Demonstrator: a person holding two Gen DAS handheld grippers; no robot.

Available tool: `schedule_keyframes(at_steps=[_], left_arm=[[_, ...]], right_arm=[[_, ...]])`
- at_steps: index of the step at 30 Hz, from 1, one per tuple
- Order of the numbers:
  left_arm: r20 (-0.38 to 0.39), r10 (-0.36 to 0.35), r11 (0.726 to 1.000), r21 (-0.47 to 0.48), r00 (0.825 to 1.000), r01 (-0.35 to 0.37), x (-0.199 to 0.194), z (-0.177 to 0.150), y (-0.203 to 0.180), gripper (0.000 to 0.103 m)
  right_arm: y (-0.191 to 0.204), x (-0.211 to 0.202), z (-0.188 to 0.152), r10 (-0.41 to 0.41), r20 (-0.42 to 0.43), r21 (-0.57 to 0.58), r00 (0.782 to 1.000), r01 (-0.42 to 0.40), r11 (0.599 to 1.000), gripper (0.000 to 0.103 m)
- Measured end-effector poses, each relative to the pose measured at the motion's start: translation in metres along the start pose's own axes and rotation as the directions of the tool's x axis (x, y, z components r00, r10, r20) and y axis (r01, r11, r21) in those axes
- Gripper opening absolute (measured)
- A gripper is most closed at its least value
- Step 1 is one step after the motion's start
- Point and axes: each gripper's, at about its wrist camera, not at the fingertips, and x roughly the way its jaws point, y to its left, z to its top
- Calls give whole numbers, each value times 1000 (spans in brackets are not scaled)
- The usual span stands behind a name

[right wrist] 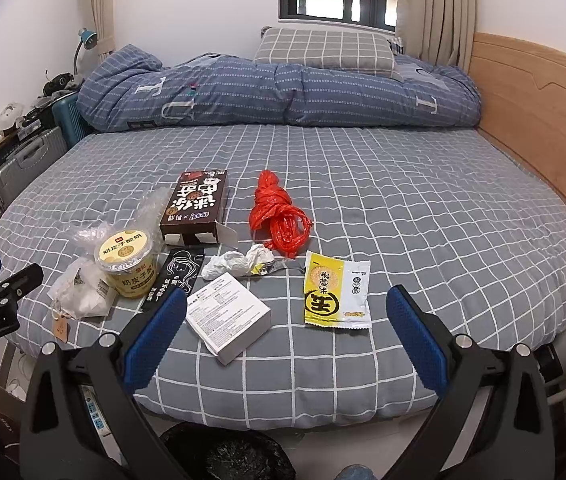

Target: Collect trash

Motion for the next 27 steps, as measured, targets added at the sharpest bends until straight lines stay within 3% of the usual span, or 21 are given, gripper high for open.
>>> schedule_keyframes(at_steps=[27], left_arm=[[2, 3, 1000, 3, 1000, -3, 0, 0, -4, 97]], right_arm=[[4, 0, -1, 19, -1, -1, 1000, -19, 1000, 96]])
